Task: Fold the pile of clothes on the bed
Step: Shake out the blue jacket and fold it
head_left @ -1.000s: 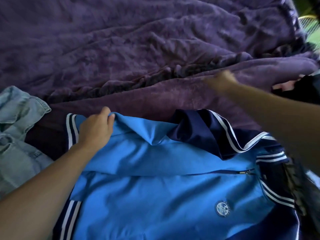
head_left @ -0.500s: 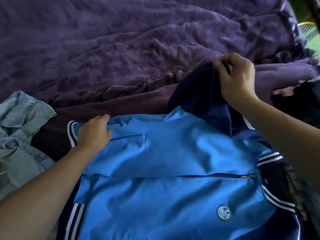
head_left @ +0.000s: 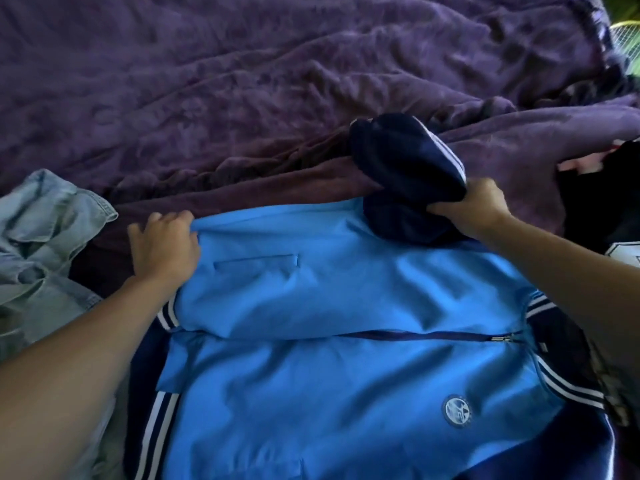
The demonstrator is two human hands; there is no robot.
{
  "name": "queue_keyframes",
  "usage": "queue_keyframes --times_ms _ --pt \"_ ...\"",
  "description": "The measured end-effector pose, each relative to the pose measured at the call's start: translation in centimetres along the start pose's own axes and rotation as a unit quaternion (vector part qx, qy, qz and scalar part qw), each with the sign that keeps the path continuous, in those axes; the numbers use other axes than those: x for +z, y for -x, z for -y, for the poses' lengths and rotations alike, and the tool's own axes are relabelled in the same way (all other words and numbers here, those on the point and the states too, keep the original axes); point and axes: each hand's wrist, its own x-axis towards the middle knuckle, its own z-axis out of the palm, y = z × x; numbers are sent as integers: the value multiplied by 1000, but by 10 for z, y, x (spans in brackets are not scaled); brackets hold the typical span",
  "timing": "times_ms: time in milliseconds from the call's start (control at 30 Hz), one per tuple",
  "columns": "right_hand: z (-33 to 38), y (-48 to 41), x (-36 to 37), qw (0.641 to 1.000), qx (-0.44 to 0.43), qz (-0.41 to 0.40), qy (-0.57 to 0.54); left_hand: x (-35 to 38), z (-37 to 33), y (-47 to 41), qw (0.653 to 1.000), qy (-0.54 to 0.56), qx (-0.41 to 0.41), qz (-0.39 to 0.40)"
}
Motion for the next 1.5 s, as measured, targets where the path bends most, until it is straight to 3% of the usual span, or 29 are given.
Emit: queue_keyframes --times_ms 200,267,367,467,533,600,633,700,767,800,867,933,1000,1033,1133,1233,1300,1367,1433,1500 --pt "80 -68 -50 987 -65 -146 -35 -33 6 -61 994 41 -72 -74" --pt "92 -90 -60 987 -63 -137 -59 -31 1 -68 993 38 -99 -54" --pt "103 -89 -56 985 -66 -86 -137 -15 -17 -64 996 42 -77 -21" --pt "99 -43 -37 953 -249 -108 -135 2 -43 -58 980 191 -52 -3" --pt "82 15 -12 897 -428 -60 -94 8 -60 -54 926 364 -92 45" --pt "47 72 20 844 -534 35 22 7 -78 -46 850 485 -163 128" --pt "29 95 36 829 -540 102 108 6 -85 -42 813 519 -197 175" --pt "-3 126 56 822 -466 220 243 6 -96 -33 744 563 -249 258" --pt "-24 135 59 844 -409 263 224 8 -105 -26 704 580 -262 315" --pt "-32 134 56 868 -400 237 174 9 -109 -23 698 581 -248 338" --pt "-45 125 45 916 -365 128 107 10 -116 -15 726 553 -201 357" --pt "-54 107 33 938 -316 48 137 14 -123 -2 807 474 -144 322" --pt "-60 85 24 941 -275 47 192 14 -127 8 872 412 -109 240" --pt "-61 74 20 937 -262 58 224 10 -124 8 883 417 -107 189" --pt "-69 46 20 922 -229 97 296 -4 -81 -15 869 466 -161 35" --pt "-64 30 23 946 -181 87 253 -9 -2 -41 845 455 -278 -49" --pt "-49 25 27 967 -165 70 184 -1 32 -39 863 391 -319 -27" --pt "-26 25 37 967 -210 37 141 14 43 -26 885 340 -318 0" --pt "-3 28 53 938 -300 19 173 26 38 -16 887 335 -319 0" --pt "6 29 72 899 -349 62 258 30 26 -10 887 320 -332 -11"
